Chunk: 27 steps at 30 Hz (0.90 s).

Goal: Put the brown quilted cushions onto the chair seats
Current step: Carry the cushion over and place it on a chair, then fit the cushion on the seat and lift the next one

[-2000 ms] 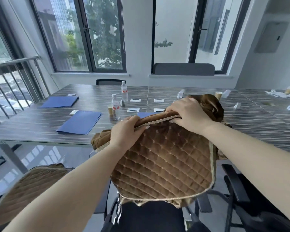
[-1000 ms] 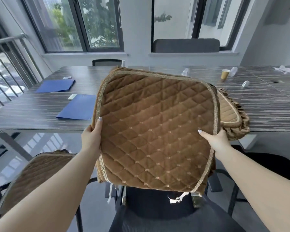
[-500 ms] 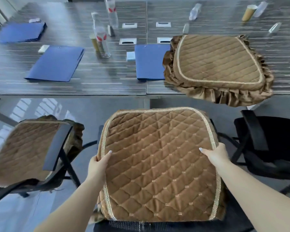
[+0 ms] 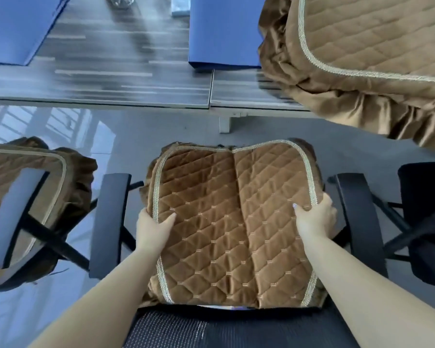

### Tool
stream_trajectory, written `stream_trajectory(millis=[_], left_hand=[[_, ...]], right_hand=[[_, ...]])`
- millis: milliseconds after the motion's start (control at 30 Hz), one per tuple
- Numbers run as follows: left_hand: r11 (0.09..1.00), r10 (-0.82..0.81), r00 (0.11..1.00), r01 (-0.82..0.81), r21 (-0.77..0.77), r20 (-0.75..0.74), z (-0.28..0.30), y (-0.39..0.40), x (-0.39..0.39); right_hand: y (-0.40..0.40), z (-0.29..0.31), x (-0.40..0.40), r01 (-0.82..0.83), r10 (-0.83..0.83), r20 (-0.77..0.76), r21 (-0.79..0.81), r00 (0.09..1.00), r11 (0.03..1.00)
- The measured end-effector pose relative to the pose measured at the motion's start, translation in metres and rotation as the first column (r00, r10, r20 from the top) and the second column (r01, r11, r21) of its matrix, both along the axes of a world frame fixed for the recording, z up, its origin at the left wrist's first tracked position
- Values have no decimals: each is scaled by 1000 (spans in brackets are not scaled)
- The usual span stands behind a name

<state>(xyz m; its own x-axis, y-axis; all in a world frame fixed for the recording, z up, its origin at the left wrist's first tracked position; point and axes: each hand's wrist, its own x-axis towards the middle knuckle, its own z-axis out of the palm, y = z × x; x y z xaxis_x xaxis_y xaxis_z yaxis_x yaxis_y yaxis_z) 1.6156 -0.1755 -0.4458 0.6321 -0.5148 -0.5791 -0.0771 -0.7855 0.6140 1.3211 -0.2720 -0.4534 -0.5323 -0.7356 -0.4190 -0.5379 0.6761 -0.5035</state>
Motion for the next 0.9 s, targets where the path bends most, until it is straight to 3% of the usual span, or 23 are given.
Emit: stream_trajectory(millis=[400, 633, 900], left_hand=[[972, -12, 993, -16, 234, 116, -128, 1, -1], [940, -114, 984, 63, 334, 135, -145, -7, 3], [932, -140, 976, 73, 356, 167, -148, 4, 1]], right_hand=[[7, -128, -27, 64, -70, 58, 97, 996, 993], [-7, -137, -29, 107, -117, 111, 92, 987, 990], [6, -138, -27, 77, -81, 58, 81, 995, 994]])
